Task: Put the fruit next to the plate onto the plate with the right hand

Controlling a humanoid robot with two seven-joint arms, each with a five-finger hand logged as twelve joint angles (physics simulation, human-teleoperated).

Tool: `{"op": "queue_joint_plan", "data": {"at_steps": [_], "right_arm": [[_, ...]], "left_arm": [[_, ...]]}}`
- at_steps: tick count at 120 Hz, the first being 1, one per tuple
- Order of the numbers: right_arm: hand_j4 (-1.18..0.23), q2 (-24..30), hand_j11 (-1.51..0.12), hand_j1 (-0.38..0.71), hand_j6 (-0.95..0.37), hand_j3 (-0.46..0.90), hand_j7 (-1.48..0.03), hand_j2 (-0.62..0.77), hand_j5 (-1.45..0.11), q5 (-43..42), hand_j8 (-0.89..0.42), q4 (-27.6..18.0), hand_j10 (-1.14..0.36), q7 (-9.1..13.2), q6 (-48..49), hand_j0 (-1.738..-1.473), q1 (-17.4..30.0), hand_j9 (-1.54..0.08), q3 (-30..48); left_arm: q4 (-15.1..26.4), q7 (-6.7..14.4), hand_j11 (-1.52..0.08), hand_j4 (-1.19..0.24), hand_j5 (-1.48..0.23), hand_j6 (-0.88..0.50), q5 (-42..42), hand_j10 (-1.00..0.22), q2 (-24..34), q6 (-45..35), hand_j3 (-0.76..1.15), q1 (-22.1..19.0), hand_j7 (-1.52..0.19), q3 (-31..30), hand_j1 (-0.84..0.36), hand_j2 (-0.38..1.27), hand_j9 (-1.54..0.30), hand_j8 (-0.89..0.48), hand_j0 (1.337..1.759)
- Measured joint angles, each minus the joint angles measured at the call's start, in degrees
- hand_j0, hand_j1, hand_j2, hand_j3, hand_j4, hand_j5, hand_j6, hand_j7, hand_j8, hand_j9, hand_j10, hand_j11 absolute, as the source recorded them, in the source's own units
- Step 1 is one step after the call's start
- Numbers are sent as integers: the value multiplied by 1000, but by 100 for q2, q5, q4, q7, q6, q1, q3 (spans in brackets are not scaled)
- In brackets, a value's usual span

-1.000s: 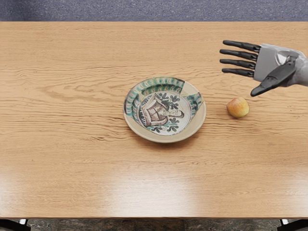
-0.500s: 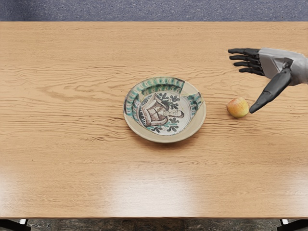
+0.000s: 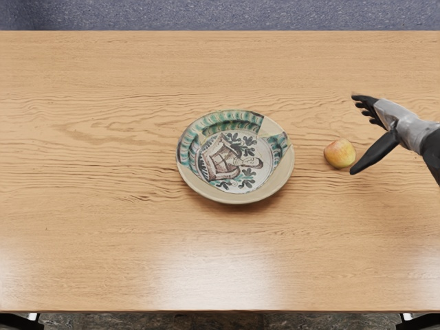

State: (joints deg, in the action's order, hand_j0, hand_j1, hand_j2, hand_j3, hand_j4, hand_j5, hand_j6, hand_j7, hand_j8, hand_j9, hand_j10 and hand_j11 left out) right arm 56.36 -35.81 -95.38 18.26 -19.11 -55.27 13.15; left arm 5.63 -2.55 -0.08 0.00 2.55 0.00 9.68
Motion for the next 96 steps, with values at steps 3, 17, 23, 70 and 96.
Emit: {"op": "queue_joint_plan", "data": {"at_steps": [3,17,23,70,96], "right_arm": [[-55,-62,-67,-290,-57,0,-67,-7,-67,-32,-56,-1,-55,45,-127,-1658,-3,-67,-48],[-80,-324,-100,-260,-82,0,-99,-12,-100,-139,-81,-5,-80,192,-652,-1658,-12,-100,-248],[-95,-426,-119,-242,-97,0,-119,-15,-120,-171,-96,-6,-95,224,-861,-1658,-16,-119,-329],[-213,-1021,-270,-102,-212,0,-270,-38,-267,-464,-144,20,-89,484,-1568,-1658,-135,-268,-987],[-262,-1048,-332,-45,-259,0,-332,-47,-328,-493,-193,80,-158,605,-1586,-1658,-378,-329,-1118]], "left_arm": [[0,0,-321,-247,-321,-247,0,-247,0,0,0,0,-321,0,53,50,-321,-247,1658],[0,0,-321,-247,-321,-247,0,-247,0,0,0,0,-321,0,53,50,-321,-247,1658],[0,0,-321,-247,-321,-247,0,-247,0,0,0,0,-321,0,53,50,-321,-247,1658],[0,0,-321,-247,-321,-247,0,-247,0,0,0,0,-321,0,53,50,-321,-247,1658],[0,0,-321,-247,-321,-247,0,-247,0,0,0,0,-321,0,53,50,-321,-247,1658]]}}
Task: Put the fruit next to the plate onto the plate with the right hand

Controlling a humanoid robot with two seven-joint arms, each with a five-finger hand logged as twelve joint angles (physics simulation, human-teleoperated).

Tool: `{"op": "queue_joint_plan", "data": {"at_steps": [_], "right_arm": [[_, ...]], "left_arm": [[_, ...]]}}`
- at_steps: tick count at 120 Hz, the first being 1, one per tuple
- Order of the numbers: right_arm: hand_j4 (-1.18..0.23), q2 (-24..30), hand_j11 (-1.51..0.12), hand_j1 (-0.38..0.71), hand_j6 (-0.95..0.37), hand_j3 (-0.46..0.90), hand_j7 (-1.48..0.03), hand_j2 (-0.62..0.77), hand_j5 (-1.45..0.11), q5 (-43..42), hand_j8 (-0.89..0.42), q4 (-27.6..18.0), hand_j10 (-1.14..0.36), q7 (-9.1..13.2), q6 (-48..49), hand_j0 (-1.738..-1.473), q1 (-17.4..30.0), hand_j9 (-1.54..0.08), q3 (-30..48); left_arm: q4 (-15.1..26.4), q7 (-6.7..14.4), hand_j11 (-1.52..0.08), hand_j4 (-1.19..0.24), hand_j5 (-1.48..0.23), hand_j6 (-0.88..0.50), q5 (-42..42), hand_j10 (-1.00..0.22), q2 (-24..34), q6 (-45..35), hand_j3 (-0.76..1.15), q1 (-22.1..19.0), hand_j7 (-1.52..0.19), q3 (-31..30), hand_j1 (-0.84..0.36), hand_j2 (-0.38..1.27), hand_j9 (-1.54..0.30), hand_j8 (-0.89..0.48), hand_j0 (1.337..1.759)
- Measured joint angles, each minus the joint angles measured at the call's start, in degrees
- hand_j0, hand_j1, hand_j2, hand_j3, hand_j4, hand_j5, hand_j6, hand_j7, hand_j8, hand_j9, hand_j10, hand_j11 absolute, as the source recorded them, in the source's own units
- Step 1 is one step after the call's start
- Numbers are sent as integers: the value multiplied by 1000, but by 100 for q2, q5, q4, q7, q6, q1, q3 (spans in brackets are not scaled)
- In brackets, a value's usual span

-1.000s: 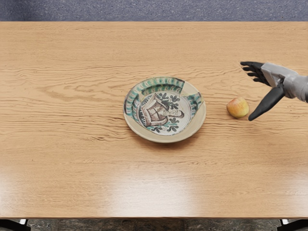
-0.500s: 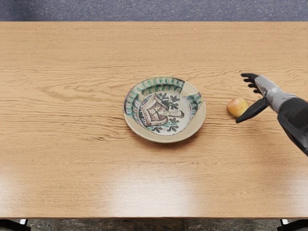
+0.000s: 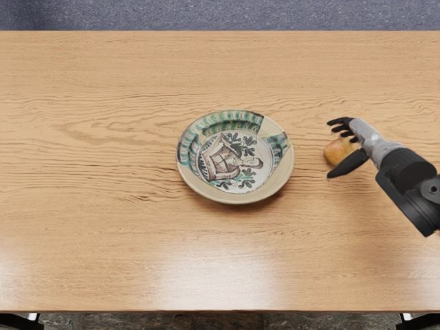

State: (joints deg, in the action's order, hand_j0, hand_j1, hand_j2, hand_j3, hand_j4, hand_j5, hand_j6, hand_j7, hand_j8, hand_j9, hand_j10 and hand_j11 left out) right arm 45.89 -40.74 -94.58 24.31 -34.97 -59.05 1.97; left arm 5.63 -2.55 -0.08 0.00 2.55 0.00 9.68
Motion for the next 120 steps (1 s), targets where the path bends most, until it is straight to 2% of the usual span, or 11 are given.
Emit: {"op": "queue_joint_plan", "data": {"at_steps": [37,84,120], "right_arm": [[-276,-32,-356,-23,-276,0,-355,-51,-355,38,-261,459,-253,35,-4,-1658,-123,-355,-100],[-280,-586,-362,-17,-281,0,-361,-52,-362,38,-278,1247,-277,28,-5,-1658,10,-362,-277],[-290,-847,-375,-4,-291,0,-375,-55,-376,64,-290,1587,-290,35,-5,-1658,36,-376,-285]], "left_arm": [[0,0,-321,-247,-321,-247,0,-247,0,0,0,0,-321,0,53,50,-321,-247,1658],[0,0,-321,-247,-321,-247,0,-247,0,0,0,0,-321,0,53,50,-321,-247,1658],[0,0,-321,-247,-321,-247,0,-247,0,0,0,0,-321,0,53,50,-321,-247,1658]]}}
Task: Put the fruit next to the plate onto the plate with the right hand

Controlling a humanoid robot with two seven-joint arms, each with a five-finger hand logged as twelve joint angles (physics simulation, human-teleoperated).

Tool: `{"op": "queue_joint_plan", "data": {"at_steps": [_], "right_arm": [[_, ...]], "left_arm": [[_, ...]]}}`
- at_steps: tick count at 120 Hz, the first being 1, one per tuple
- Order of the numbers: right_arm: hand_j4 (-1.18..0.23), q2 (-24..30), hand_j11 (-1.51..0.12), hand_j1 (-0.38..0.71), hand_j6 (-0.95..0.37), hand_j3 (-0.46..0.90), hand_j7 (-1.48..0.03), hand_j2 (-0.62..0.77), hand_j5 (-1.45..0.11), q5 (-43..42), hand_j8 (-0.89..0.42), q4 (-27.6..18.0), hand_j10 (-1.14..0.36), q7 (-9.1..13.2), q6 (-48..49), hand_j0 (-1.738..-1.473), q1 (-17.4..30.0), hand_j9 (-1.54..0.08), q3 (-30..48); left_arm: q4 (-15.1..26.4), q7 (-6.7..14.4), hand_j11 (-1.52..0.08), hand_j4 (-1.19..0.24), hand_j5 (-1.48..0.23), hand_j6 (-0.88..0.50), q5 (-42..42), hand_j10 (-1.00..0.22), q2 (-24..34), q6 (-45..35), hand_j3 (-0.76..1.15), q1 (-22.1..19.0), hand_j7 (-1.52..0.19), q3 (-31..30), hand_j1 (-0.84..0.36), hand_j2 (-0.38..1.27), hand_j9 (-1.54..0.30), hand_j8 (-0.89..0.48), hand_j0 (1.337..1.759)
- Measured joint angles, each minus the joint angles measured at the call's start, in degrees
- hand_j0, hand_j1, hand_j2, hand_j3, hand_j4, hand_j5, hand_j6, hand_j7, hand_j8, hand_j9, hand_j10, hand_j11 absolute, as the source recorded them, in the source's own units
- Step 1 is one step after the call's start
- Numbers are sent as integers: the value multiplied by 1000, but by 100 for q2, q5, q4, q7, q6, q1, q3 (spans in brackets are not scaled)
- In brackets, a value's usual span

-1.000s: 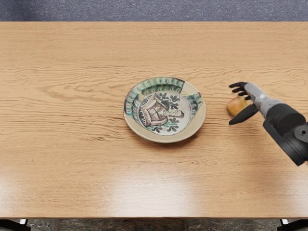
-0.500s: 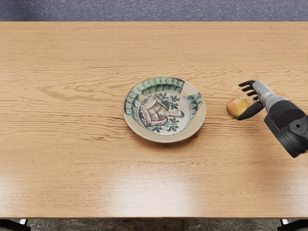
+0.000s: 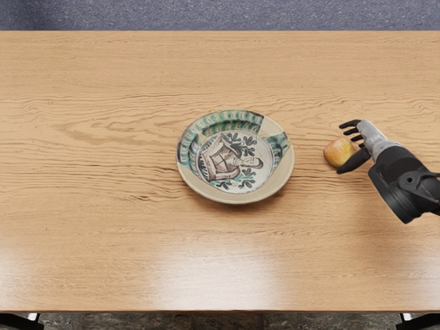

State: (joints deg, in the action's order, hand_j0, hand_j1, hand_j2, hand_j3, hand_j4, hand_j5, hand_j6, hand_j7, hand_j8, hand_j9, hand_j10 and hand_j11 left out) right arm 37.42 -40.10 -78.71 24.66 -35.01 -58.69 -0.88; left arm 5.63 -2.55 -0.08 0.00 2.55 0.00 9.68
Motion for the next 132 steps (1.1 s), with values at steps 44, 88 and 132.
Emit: {"op": "queue_joint_plan", "data": {"at_steps": [44,88,132], "right_arm": [[-333,-226,-431,47,-334,0,-431,-64,-431,5,-333,211,-333,4,0,-1658,71,-431,-8],[-489,-229,-481,179,-344,0,-633,-36,-632,-28,-432,240,-342,-2,11,-1656,102,-632,11],[-517,223,-752,182,-315,0,-797,75,-808,480,-383,44,-579,93,199,-1653,-203,-795,267]], "left_arm": [[0,0,-321,-247,-321,-247,0,-247,0,0,0,0,-321,0,53,50,-321,-247,1658],[0,0,-321,-247,-321,-247,0,-247,0,0,0,0,-321,-1,53,50,-321,-247,1658],[0,0,-321,-247,-321,-247,0,-247,0,0,0,0,-321,0,53,50,-321,-247,1658]]}}
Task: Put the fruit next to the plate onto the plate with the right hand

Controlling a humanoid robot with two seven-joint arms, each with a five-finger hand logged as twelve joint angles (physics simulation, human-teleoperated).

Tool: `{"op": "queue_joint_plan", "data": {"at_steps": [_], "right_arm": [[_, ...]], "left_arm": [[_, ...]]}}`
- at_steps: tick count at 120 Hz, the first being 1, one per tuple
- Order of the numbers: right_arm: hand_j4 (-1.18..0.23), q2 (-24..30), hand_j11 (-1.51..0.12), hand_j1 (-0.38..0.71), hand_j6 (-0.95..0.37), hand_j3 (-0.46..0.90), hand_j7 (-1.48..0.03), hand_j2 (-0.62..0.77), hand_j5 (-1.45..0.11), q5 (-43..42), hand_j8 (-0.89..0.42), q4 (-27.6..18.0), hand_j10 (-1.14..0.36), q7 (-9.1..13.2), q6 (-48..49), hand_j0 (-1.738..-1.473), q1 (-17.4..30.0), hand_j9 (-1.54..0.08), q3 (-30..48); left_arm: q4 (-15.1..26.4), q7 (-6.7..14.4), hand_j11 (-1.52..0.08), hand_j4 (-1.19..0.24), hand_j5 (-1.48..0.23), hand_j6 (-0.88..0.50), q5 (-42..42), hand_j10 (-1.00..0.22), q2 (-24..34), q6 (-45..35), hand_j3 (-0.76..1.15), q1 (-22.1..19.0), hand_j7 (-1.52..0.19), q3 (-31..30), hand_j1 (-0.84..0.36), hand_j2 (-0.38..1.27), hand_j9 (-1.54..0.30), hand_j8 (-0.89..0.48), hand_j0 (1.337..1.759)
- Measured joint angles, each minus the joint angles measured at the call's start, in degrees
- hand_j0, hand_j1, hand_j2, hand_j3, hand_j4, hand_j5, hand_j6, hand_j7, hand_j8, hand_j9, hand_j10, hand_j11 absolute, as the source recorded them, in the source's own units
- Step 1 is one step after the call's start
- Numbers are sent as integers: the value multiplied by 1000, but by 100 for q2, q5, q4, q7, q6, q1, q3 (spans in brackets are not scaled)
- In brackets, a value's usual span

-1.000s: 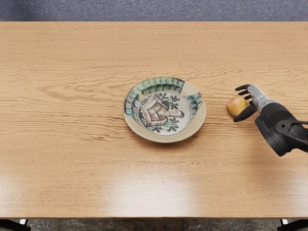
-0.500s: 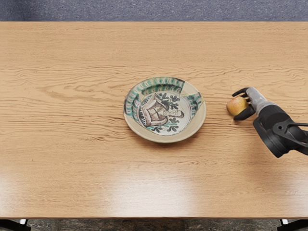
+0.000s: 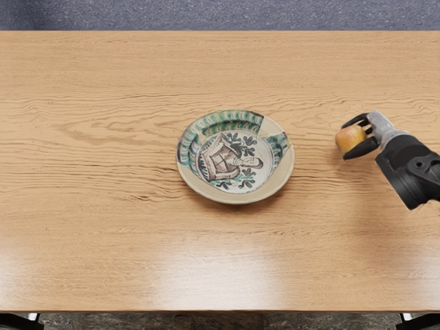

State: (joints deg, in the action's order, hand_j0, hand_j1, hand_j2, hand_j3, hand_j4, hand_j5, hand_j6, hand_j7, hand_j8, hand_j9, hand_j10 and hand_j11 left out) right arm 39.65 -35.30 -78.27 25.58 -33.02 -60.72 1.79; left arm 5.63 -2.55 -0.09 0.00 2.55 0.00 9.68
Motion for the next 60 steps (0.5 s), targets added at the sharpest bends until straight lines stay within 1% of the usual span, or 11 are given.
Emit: {"op": "queue_joint_plan", "data": {"at_steps": [6,16,26,33,45,60], "right_arm": [[-507,144,-767,184,-307,0,-805,72,-817,153,-374,-31,-595,0,371,-1653,-18,-802,232],[-497,356,-784,189,-296,0,-814,76,-829,451,-365,-68,-613,-4,1296,-1653,-4,-809,719],[-491,478,-797,194,-291,0,-821,90,-840,759,-361,-92,-625,0,2155,-1653,5,-816,1125],[-492,516,-806,197,-293,0,-827,100,-848,932,-359,-112,-632,11,2564,-1653,-29,-822,1313],[-485,541,-825,204,-283,0,-842,113,-864,1071,-357,-306,-625,125,2843,-1653,-227,-837,1464],[-486,463,-843,204,-281,0,-854,126,-879,1123,-351,-649,-614,252,2703,-1653,-511,-856,1504]], "left_arm": [[0,0,-321,-247,-321,-247,0,-247,0,0,0,0,-321,0,53,50,-321,-247,1658],[0,0,-321,-247,-321,-247,0,-247,0,0,0,0,-321,0,53,50,-321,-247,1658],[0,0,-321,-247,-321,-247,0,-247,0,0,0,0,-321,0,53,50,-321,-247,1658],[0,0,-321,-247,-321,-247,0,-247,0,0,0,0,-321,0,53,50,-321,-247,1658],[0,0,-321,-247,-321,-247,0,-247,0,0,0,0,-321,0,53,50,-321,-247,1658],[0,0,-321,-247,-321,-247,0,-247,0,0,0,0,-321,0,53,50,-321,-247,1658]]}}
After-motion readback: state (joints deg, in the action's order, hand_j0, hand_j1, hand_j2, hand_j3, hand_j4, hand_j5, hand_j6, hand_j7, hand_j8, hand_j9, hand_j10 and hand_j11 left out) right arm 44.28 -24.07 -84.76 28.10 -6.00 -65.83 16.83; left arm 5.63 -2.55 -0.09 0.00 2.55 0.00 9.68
